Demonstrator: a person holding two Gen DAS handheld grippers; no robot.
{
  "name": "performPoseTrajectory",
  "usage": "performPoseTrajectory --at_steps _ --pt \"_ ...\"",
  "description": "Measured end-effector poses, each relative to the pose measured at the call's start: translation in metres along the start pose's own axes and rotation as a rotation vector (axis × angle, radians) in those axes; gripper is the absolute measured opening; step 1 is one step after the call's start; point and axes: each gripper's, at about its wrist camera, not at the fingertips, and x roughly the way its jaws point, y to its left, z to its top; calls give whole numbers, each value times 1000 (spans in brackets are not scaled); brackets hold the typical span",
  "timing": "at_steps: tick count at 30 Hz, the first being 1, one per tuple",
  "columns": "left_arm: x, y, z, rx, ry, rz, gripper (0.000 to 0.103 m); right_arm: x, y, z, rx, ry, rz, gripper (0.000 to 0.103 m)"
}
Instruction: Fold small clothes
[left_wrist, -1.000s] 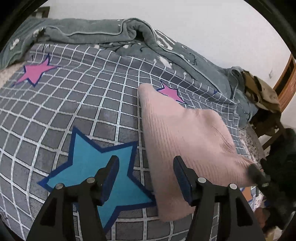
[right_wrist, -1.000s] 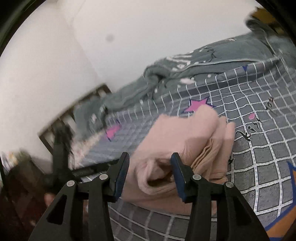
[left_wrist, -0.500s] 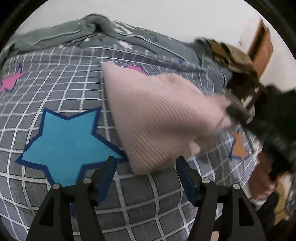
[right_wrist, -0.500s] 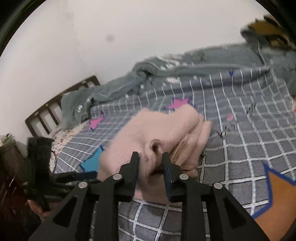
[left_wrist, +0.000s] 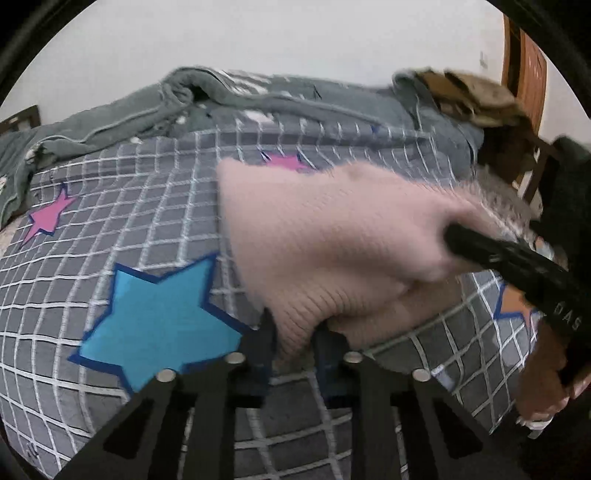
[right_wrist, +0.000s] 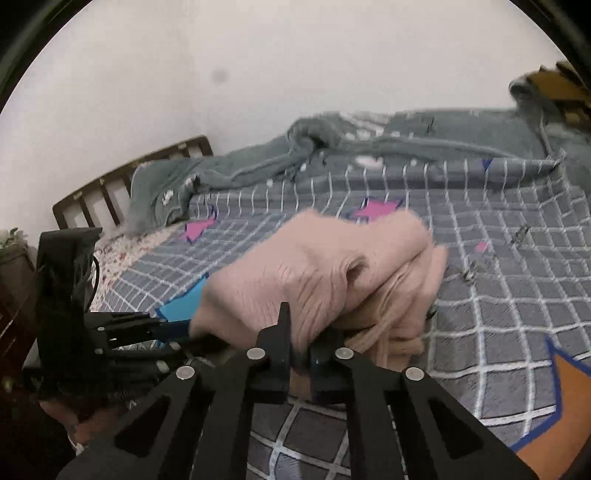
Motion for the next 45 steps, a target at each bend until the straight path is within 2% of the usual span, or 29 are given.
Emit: performPoseTrajectory --at_steps 2,4,7,9,11,13,16,17,18,20,22,24,25,26,27,29,30,31,32,33,35,36,40,42,43,45 --pt "-2 13 -1 -36 8 -48 17 -18 -10 4 38 -50 35 6" --pt "0 14 -6 -29 17 -60 17 -20 -21 3 85 -39 62 6" --pt "2 9 -14 5 32 -40 17 -6 -16 -7 31 53 -14 6" --pt "2 15 -18 -17 53 -69 21 1 -10 -14 -17 111 -33 7" --pt "-1 22 -22 -38 63 -102 24 0 -12 -17 -6 117 -27 9" --pt "-6 31 -25 -43 62 -110 31 -6 -17 -16 28 98 9 16" --pt "-16 49 -28 -73 34 -115 35 -23 -16 -4 43 0 69 41" --pt "-16 55 -27 -87 33 -114 40 -24 -15 2 45 -26 88 50" --pt "-16 60 -25 -101 36 -107 43 -22 -14 10 50 -42 102 51" --pt "-17 70 -17 -123 26 -97 51 -9 -14 25 73 -27 97 51" --pt "-19 74 -7 -130 -2 -93 60 13 -19 37 120 21 30 51" --pt "-21 75 3 -122 -37 -89 62 39 -27 42 160 109 -54 48" --pt "-20 75 11 -114 -51 -86 62 52 -31 44 171 153 -95 41" --pt "-18 76 16 -112 -58 -84 62 60 -33 44 173 177 -115 14" --pt "-15 75 23 -106 -64 -85 62 64 -33 44 161 174 -112 14" --pt "-10 75 33 -94 -69 -91 62 50 -28 44 91 74 -81 14" --pt "-7 75 39 -90 -73 -96 62 31 -28 43 64 -14 -34 13" --pt "-4 74 44 -93 -77 -104 62 19 -35 40 81 -66 1 13" --pt "-1 73 49 -100 -79 -120 62 16 -42 38 105 -81 4 13" --pt "3 72 55 -110 -76 -142 62 20 -56 34 150 -64 -39 14" --pt "16 65 68 -119 -48 -187 63 39 -75 25 205 36 -140 14" --pt "22 59 74 -108 -36 -201 63 47 -81 19 227 76 -160 15" --pt "44 37 87 -55 5 -177 65 37 -69 25 152 80 -134 25" --pt "56 32 90 -58 39 -157 65 29 -65 32 154 25 -128 27" --pt "64 30 90 -71 63 -159 65 29 -65 36 159 5 -127 27" --pt "76 29 85 -95 94 -190 65 41 -65 40 150 31 -152 27"
